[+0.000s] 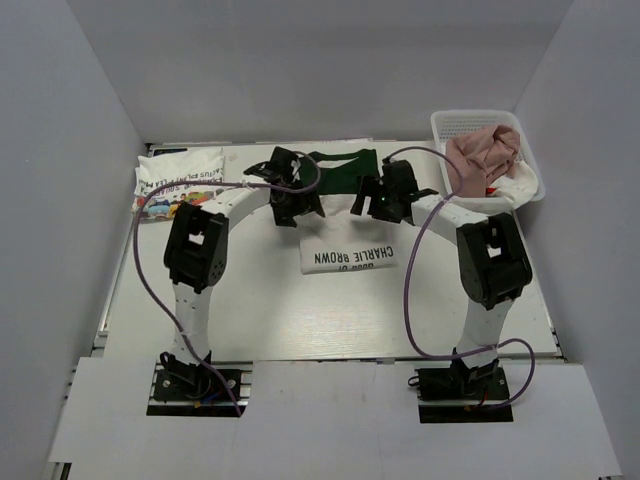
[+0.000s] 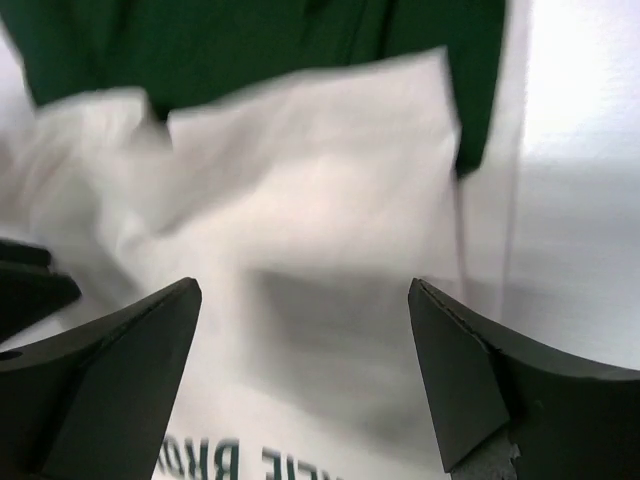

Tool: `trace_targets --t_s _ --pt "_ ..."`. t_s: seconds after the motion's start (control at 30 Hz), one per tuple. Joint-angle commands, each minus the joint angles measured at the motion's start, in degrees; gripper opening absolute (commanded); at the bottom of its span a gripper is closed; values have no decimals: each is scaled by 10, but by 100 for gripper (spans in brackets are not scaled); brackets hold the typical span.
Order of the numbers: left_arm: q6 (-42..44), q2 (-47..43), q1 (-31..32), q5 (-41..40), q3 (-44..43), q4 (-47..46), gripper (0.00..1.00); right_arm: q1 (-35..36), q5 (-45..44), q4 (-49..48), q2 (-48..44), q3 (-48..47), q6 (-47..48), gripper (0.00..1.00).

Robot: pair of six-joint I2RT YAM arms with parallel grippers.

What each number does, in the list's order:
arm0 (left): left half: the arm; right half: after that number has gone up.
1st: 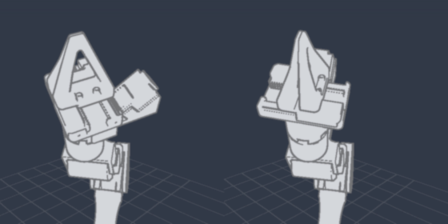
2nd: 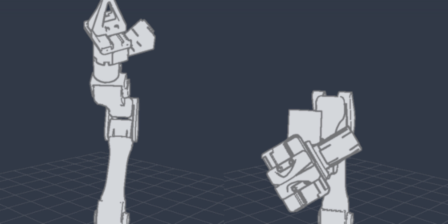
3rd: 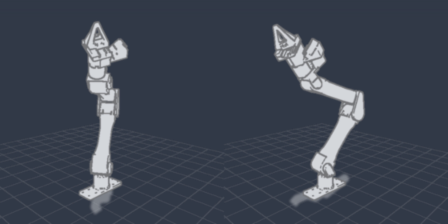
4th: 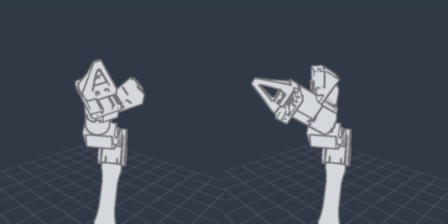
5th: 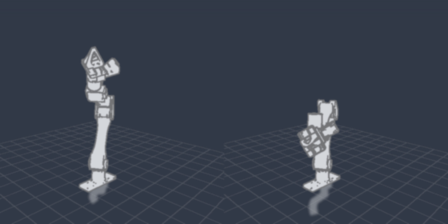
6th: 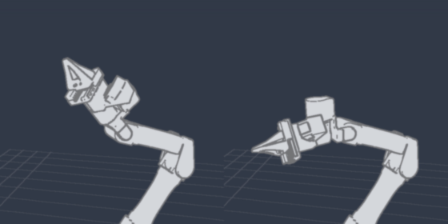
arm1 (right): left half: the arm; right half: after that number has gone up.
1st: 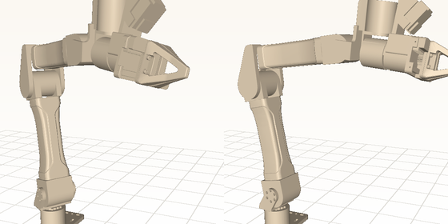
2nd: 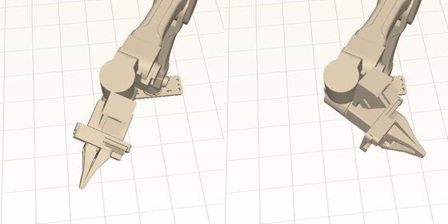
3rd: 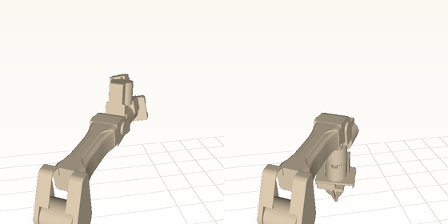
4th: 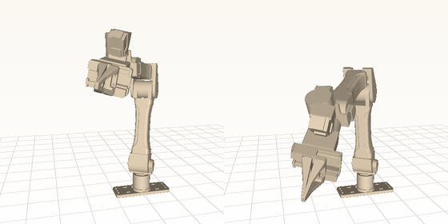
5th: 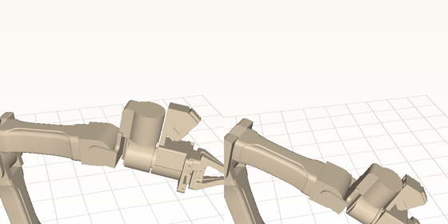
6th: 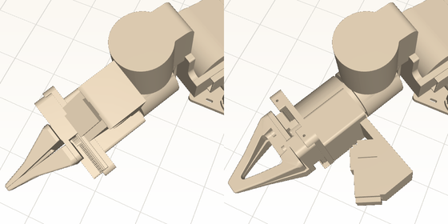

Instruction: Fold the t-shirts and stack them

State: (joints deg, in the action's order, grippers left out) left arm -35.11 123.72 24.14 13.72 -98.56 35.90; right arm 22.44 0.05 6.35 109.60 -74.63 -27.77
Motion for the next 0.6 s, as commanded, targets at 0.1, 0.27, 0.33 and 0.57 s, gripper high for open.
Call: trace_targets --t_s 0.1,0.27,0.33,0.57 --pt "7 -169 -16 -72 139 0 99 19 131 -42 -66 78 39 90" --pt "7 -213 -22 -91 234 5 99 26 134 -56 -36 56 37 90" --pt "12 -221 -16 -70 265 -13 99 25 123 -55 -43 54 33 90" --pt "1 -227 -3 41 317 -119 99 12 4 2 -157 135 9 90"
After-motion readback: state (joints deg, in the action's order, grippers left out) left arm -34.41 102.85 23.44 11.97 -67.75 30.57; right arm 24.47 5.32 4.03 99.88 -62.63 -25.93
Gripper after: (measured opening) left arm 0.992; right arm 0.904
